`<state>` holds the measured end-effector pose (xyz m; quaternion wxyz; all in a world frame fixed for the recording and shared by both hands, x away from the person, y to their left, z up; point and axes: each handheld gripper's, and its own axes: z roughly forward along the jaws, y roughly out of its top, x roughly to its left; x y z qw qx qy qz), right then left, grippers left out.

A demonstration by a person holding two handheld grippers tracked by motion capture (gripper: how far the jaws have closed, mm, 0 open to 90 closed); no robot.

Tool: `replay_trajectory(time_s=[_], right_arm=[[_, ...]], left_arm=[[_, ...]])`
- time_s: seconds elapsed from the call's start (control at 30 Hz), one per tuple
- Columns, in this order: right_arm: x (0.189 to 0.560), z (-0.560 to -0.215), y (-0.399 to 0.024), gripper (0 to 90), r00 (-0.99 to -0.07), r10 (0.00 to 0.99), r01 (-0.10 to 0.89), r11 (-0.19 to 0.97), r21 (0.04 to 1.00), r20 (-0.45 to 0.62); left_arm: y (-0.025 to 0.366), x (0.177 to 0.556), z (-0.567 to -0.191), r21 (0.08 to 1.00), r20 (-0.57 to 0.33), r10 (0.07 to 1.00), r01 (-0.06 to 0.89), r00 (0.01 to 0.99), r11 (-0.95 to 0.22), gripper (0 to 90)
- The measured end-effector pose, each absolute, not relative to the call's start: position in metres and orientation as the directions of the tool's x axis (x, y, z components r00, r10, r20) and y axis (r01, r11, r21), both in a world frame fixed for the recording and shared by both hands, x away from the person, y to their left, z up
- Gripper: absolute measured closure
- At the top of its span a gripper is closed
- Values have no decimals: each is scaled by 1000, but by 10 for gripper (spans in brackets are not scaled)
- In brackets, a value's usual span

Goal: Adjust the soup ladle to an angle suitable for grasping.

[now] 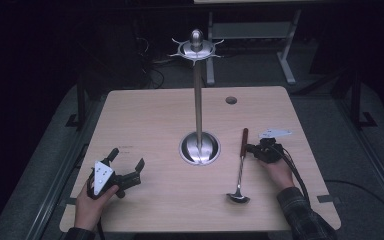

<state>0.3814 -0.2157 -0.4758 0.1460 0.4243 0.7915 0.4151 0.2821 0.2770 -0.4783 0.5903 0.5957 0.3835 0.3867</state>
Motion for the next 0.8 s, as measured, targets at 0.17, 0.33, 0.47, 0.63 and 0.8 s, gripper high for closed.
replay_trajectory(time_s=[0.17,0.33,0.47,0.63,0.8], right_arm=[[380,-476,-207,900,-624,772,541,314,780,121],[379,-476,-202,900,-637,762,536,324,779,122],[378,-475,-198,900,-652,749,530,334,779,122],[376,-475,-190,900,-669,732,530,346,774,132],[375,-475,-187,899,-679,722,526,353,774,132]], left_arm=[[277,282,-478,1000,7,913,0,407,-8,2],[277,282,-478,1000,8,913,0,407,-9,3],[277,282,-478,1000,8,913,0,407,-9,3],[277,282,-478,1000,9,913,0,407,-10,3],[277,282,-478,1000,8,913,0,407,-9,3]])
